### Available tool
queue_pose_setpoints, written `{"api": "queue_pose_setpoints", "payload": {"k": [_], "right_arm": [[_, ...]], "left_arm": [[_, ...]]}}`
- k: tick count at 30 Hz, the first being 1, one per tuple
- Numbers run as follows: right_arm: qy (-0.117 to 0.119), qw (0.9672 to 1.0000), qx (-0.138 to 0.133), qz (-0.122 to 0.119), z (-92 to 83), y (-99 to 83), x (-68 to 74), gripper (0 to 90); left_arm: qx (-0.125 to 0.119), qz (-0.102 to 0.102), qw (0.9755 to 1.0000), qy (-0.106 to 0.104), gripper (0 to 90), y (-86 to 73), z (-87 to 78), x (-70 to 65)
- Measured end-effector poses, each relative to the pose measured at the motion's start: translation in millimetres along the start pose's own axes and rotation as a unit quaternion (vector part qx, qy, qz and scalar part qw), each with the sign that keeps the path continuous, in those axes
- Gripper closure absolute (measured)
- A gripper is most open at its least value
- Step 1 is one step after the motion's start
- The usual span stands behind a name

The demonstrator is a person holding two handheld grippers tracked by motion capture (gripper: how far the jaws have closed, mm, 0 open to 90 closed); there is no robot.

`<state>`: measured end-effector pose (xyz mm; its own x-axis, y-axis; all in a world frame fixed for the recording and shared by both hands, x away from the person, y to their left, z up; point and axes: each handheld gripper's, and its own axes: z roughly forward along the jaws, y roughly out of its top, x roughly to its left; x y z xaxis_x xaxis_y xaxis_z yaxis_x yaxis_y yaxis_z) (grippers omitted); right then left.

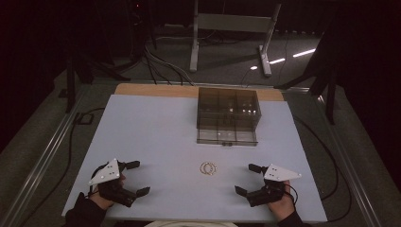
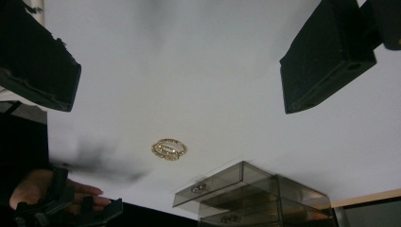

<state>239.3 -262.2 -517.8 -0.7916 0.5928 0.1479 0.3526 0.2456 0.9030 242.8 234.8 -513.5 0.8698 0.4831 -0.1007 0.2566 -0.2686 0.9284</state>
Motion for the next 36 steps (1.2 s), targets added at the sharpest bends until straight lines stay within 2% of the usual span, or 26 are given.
{"api": "queue_pose_setpoints", "payload": {"k": [8, 9, 13, 17, 20, 24, 31, 36], "right_arm": [[0.005, 0.9999, 0.01, 0.001, 2.6, 1.6, 1.5, 0.0], [0.001, 1.0, 0.006, 0.007, 1.7, 3.3, 1.2, 0.0], [-0.007, 1.0, 0.002, 0.006, -0.6, 7.3, 2.4, 0.0], [-0.014, 0.9998, -0.011, 0.008, -5.3, 16.4, 4.7, 0.0], [-0.019, 0.9995, -0.023, 0.014, -8.3, 24.1, 5.3, 0.0], [-0.034, 0.9989, -0.025, 0.018, -9.4, 29.8, 4.3, 0.0], [-0.043, 0.9985, -0.03, 0.018, -8.6, 40.9, 4.6, 0.0], [-0.038, 0.9984, -0.038, 0.017, -4.8, 49.9, 5.8, 0.0]], "left_arm": [[0.003, -0.002, 1.0, -0.002, 0.5, -1.4, 2.6, 0.6], [0.003, -0.002, 1.0, -0.003, 0.5, -1.4, 2.8, 0.3], [-0.002, 0.0, 1.0, 0.0, 0.5, 0.2, 2.5, -0.7], [0.004, 0.0, 1.0, -0.003, 0.5, -0.6, 1.7, -1.0], [-0.001, 0.0, 1.0, -0.003, 0.5, 0.3, 1.1, -0.9], [-0.001, -0.002, 1.0, -0.005, 0.5, 0.4, 2.6, 0.4], [0.002, 0.0, 1.0, -0.007, 0.5, 1.1, 4.9, 0.1], [-0.002, -0.001, 1.0, -0.009, 0.5, 2.4, 5.1, 0.2]]}}
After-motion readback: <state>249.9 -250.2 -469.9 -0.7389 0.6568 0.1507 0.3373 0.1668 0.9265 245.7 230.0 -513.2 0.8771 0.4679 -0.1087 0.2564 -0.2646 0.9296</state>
